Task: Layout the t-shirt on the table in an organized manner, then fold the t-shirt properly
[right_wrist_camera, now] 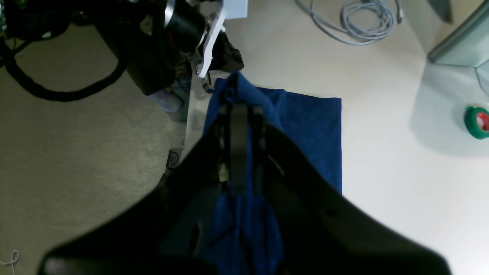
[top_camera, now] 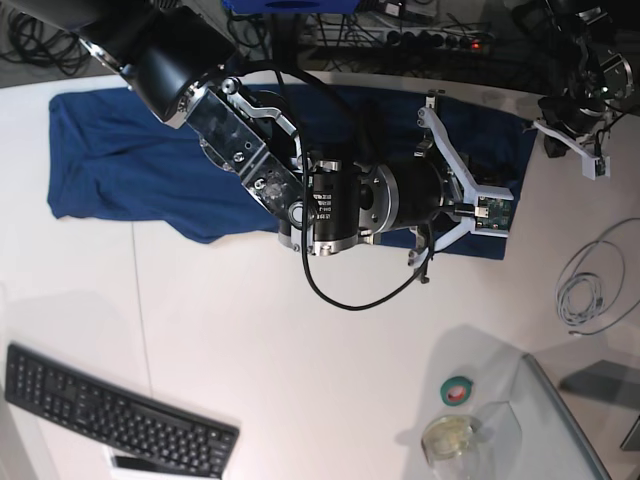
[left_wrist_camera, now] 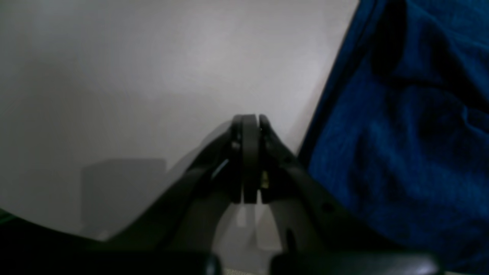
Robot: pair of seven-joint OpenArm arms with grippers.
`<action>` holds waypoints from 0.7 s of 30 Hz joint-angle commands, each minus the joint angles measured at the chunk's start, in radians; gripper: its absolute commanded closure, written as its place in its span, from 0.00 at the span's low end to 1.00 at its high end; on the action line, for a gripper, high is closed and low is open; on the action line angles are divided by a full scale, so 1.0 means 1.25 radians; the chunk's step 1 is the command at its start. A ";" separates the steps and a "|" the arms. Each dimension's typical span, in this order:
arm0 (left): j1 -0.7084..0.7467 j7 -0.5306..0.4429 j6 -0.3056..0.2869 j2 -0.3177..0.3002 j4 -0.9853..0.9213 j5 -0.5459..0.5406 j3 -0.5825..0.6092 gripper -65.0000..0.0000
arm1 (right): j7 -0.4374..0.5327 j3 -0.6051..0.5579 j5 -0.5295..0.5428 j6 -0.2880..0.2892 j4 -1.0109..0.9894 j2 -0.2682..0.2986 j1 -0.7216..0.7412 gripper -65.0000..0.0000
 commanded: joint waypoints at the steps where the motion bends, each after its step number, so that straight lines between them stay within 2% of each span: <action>1: 0.002 -0.008 0.001 -0.015 0.008 -0.005 -0.004 1.00 | 0.023 -0.001 0.018 0.004 0.012 -0.017 0.014 1.00; 7: -0.002 -0.007 0.001 -0.013 0.010 -0.005 -0.004 1.00 | 0.024 -0.100 0.017 0.004 0.012 -0.023 0.024 1.00; 21: 0.002 -0.007 0.001 -0.016 0.010 -0.005 -0.005 1.00 | 0.024 -0.108 0.021 0.004 0.021 -0.037 0.031 1.00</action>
